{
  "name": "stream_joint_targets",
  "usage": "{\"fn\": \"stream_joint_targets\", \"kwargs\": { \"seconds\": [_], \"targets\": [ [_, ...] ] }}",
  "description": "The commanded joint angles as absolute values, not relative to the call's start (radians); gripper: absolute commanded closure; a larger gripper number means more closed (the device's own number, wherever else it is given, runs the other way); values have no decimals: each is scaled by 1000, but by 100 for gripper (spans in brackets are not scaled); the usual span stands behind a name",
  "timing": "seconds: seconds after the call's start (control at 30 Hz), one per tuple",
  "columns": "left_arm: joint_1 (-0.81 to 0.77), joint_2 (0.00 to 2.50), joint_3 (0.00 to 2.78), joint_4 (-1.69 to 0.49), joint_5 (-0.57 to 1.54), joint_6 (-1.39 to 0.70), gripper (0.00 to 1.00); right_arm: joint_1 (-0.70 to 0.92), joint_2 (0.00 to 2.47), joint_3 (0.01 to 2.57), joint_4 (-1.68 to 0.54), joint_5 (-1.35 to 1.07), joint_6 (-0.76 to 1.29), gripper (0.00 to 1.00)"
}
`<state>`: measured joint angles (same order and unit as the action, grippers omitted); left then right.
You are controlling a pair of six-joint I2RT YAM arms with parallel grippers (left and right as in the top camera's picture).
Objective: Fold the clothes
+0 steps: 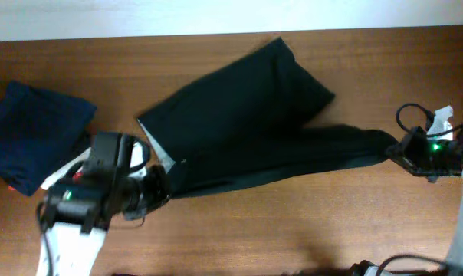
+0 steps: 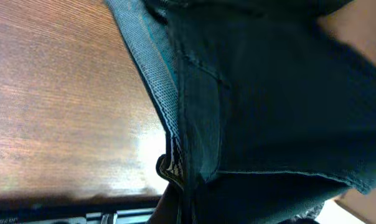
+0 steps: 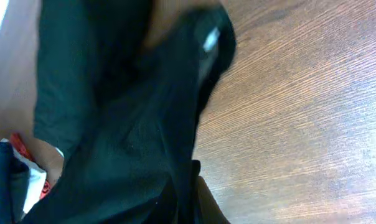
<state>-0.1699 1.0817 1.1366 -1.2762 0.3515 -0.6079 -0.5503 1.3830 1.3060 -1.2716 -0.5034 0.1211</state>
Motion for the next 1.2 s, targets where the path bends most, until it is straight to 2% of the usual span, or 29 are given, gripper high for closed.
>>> {"fn": "stream_joint_targets", "kwargs": {
  "seconds": [0.0, 0.1, 0.2, 0.33, 0.43, 0.67, 0.83, 1.0, 1.07, 1.1, 1.13, 1.17],
  "targets": [
    [-143, 958, 1153, -1338, 195, -591, 99, -601, 1327, 1413, -1243, -363, 101, 96],
    [-143, 920, 1153, -1335, 165, -591, 99, -579, 1316, 1465, -1188, -470, 101, 96],
    [-143, 987, 1146, -1296, 156, -626, 99, -412, 1330, 1465, -1021, -482, 60, 96],
    [-142, 1137, 1146, -1279, 55, -863, 99, -192, 1419, 1465, -802, -371, 60, 96],
    [-141, 1246, 1146, -1196, -49, -1012, 99, -123, 1518, 1465, -665, -357, 60, 95],
    [-141, 1508, 1146, -1028, -87, -1032, 95, -104, 1703, 1465, -578, -358, 60, 94],
    [-141, 1641, 1146, -971, -104, -1066, 95, -77, 1795, 1465, -471, -362, 60, 91],
    [-141, 1705, 1146, -833, -147, -1078, 90, -14, 1885, 1464, -346, -361, 59, 85],
    [-141, 1727, 1146, -784, -174, -1111, 88, 13, 1927, 1464, -249, -363, 60, 76],
    [-141, 1736, 1146, -769, -206, -1145, 77, 24, 1943, 1464, -201, -366, 60, 66],
    [-141, 1746, 1146, -742, -233, -1184, 56, 41, 1961, 1464, -149, -365, 60, 41],
    [-138, 1750, 1146, -702, -229, -1184, 38, 45, 1965, 1465, -138, -363, 59, 30]
  ]
}}
